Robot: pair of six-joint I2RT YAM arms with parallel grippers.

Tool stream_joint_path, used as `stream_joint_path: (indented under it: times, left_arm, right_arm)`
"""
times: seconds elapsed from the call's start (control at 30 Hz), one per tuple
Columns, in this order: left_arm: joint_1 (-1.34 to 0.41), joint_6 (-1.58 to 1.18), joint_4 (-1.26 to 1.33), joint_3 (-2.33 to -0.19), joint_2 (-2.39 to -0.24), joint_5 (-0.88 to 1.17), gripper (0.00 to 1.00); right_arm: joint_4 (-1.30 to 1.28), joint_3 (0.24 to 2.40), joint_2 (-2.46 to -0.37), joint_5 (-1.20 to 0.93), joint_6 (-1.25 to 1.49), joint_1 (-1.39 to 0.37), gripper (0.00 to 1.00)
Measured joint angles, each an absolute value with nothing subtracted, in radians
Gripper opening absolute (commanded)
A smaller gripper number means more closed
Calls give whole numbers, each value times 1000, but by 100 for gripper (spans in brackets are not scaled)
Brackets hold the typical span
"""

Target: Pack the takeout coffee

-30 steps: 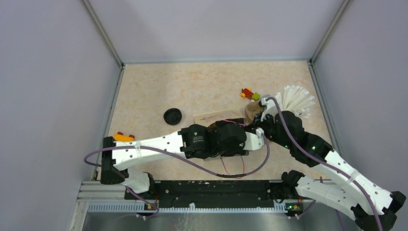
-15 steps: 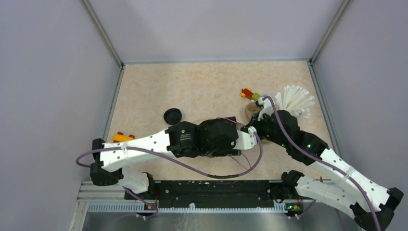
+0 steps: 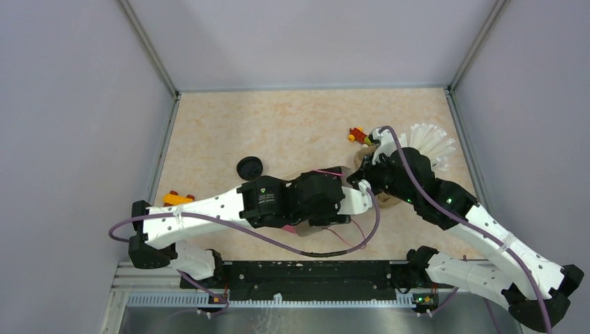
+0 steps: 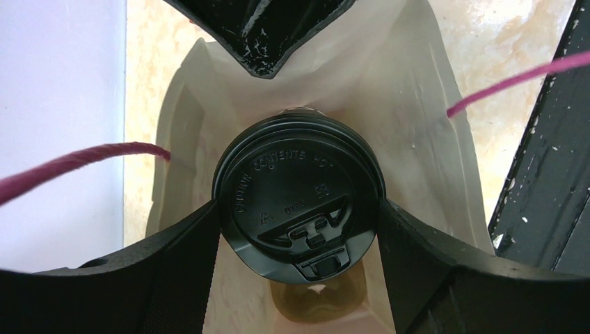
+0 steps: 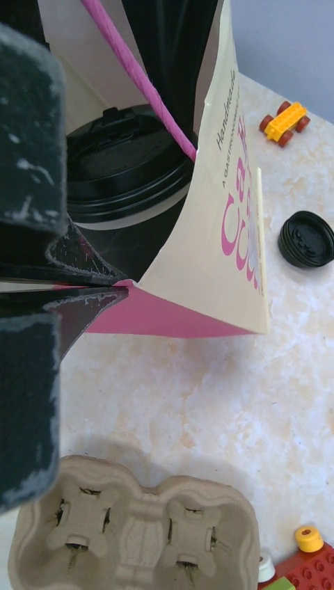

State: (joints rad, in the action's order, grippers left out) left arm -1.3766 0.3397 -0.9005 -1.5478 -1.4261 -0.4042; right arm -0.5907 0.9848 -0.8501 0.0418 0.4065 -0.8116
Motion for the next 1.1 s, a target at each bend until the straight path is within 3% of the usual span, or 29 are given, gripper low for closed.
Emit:
stream_joint_path:
  times: [0.37,1.1]
  left_arm:
    - [-1379,312,-793,-1443,-1394,-397,55]
    - [-1380,276,-841,-1494,-1414,-413,56]
  right_arm:
    - [-630,1002,-845,32,414,-812,0]
    - [-624,973,-828,23,418,-812,0]
